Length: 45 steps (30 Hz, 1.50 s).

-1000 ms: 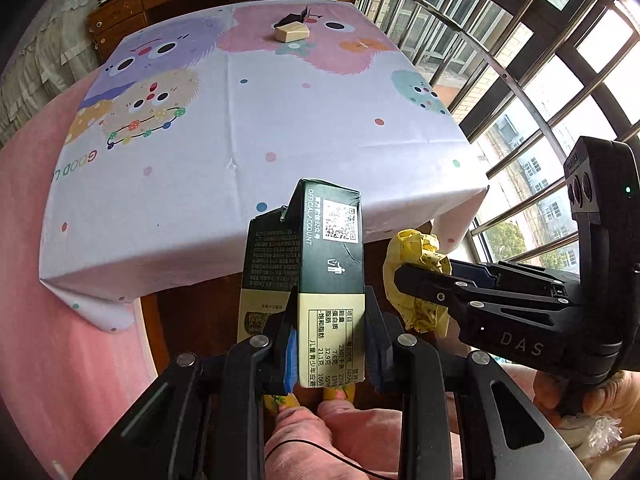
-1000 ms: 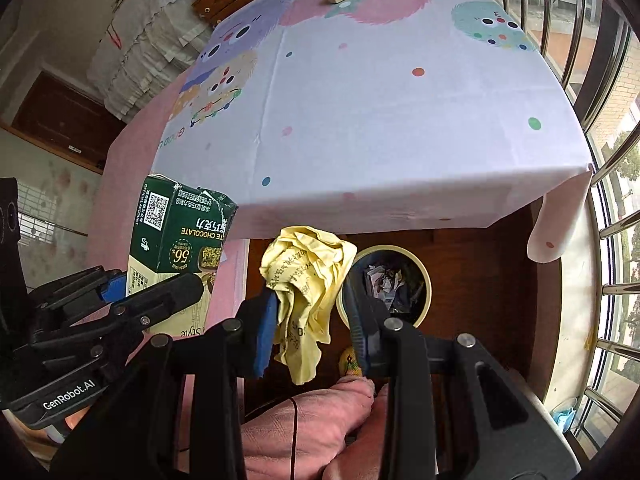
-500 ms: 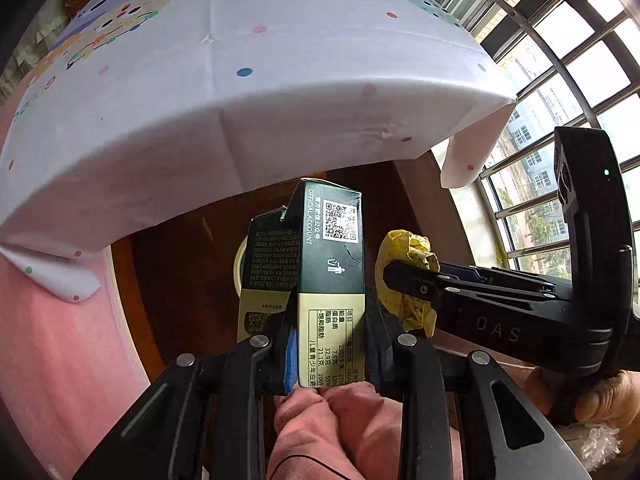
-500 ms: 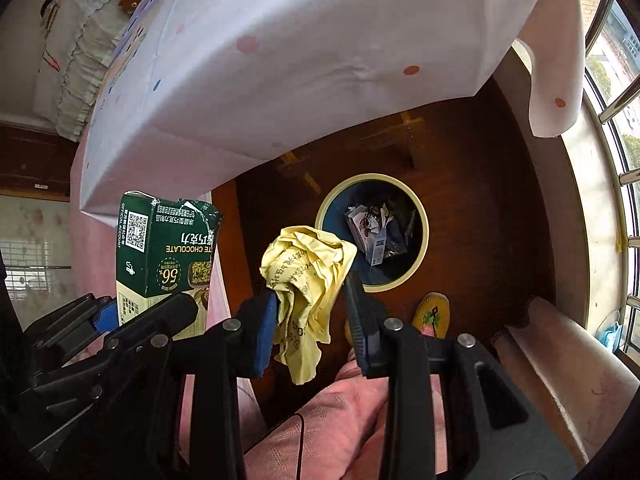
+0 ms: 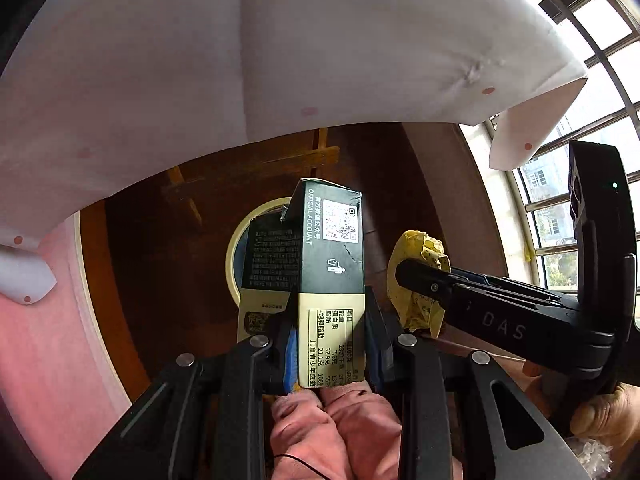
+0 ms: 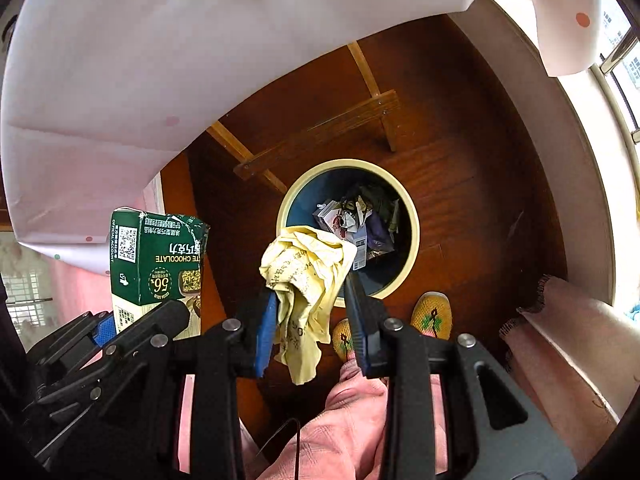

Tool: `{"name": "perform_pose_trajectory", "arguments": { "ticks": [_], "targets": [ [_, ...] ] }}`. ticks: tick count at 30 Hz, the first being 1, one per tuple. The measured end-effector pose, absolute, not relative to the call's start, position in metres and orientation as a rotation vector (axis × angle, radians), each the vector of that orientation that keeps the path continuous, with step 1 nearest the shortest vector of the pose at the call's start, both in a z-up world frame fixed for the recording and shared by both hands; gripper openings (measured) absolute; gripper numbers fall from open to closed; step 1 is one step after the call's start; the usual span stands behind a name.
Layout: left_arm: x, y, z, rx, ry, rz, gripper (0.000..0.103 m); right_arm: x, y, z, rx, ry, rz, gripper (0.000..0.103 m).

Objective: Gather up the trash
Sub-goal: 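Carry the green milk box and yellow paper down over the bin, then open both grippers to drop the milk box and paper into the bin, then raise both tools back toward the table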

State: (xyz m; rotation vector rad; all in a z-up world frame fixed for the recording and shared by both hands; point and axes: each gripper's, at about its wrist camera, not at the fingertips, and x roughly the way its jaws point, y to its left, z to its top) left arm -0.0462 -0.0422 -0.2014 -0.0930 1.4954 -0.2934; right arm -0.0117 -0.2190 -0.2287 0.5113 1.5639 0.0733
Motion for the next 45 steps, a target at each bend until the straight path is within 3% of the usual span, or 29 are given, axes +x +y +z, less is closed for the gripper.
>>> {"name": "perform_pose_trajectory", "arguments": {
  "ticks": [13,15,17,20,28,31,36,37,40,45],
  "targets": [
    [-0.038,-0.052,-0.266,-0.046,1.528,-0.307,0.027,-0.01,-0.229,-0.31,0.546,1.578,0.015,0.029],
    [-0.036,-0.051,-0.269,-0.05,1.537,-0.306,0.035,-0.009,-0.23,-0.314,0.545,1.584,0.016,0.029],
    [-0.034,-0.048,-0.272,-0.066,1.54,-0.306,0.051,-0.008,-0.229,-0.317,0.548,1.59,0.025,0.03],
    [-0.034,-0.041,-0.276,-0.077,1.533,-0.29,0.067,-0.006,-0.225,-0.319,0.539,1.596,0.045,0.03],
    [-0.035,-0.028,-0.272,-0.098,1.506,-0.248,0.068,0.005,-0.212,-0.317,0.512,1.599,0.084,0.034],
    [-0.034,-0.025,-0.267,-0.109,1.492,-0.235,0.068,0.007,-0.21,-0.312,0.506,1.594,0.091,0.039],
    [-0.031,-0.017,-0.263,-0.148,1.496,-0.212,0.068,0.01,-0.209,-0.305,0.481,1.575,0.088,0.066],
    [-0.031,-0.015,-0.262,-0.153,1.497,-0.206,0.07,0.011,-0.209,-0.302,0.475,1.571,0.085,0.066],
    [-0.03,-0.009,-0.259,-0.15,1.499,-0.181,0.092,0.01,-0.209,-0.293,0.45,1.56,0.077,0.069],
    [-0.032,-0.002,-0.244,-0.108,1.495,-0.135,0.094,0.007,-0.209,-0.271,0.418,1.542,0.07,0.071]
  ]
}}
